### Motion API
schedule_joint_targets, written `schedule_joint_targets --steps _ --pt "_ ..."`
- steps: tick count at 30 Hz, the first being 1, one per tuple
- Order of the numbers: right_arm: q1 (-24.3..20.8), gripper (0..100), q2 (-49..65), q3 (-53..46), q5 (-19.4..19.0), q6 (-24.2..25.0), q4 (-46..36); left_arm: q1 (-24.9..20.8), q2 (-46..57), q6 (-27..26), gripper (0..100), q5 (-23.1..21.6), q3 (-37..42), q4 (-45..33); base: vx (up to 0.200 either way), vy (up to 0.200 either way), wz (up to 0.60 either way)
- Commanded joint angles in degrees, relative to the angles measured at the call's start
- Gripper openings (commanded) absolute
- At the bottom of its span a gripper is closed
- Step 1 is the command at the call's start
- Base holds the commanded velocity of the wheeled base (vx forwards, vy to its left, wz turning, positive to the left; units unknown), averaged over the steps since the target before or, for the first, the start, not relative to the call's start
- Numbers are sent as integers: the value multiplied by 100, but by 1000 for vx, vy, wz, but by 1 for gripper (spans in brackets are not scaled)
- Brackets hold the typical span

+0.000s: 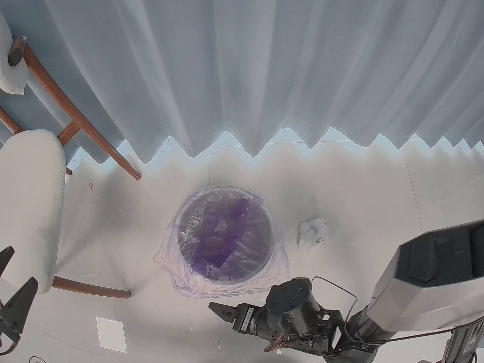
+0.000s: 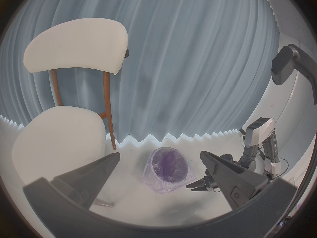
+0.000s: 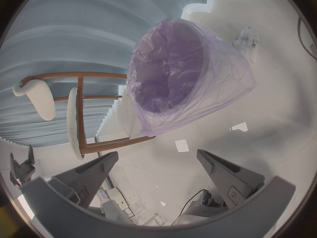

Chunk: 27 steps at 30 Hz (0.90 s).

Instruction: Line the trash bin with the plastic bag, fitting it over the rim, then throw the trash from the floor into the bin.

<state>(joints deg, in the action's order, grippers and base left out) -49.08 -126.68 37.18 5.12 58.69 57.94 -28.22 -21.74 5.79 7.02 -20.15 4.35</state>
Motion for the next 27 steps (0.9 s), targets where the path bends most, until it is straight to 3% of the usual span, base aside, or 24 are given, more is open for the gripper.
schedule_joint_targets --steps 1,11,17,18,27 --pt "21 100 -445 369 33 -77 -73 1 -138 19 100 10 -15 4 0 0 0" --pt "144 100 -1034 1046 270 -745 -125 1 -138 19 100 27 -6 4 0 0 0" --pt "346 100 -1376 1687 648 -1070 -468 1 -147 19 100 36 -42 13 0 0 0" --pt "355 0 -1394 1757 657 -1070 -521 1 -147 19 100 36 -50 13 0 0 0" --pt "399 0 -1473 2021 675 -1087 -635 1 -112 19 100 36 -24 13 0 0 0"
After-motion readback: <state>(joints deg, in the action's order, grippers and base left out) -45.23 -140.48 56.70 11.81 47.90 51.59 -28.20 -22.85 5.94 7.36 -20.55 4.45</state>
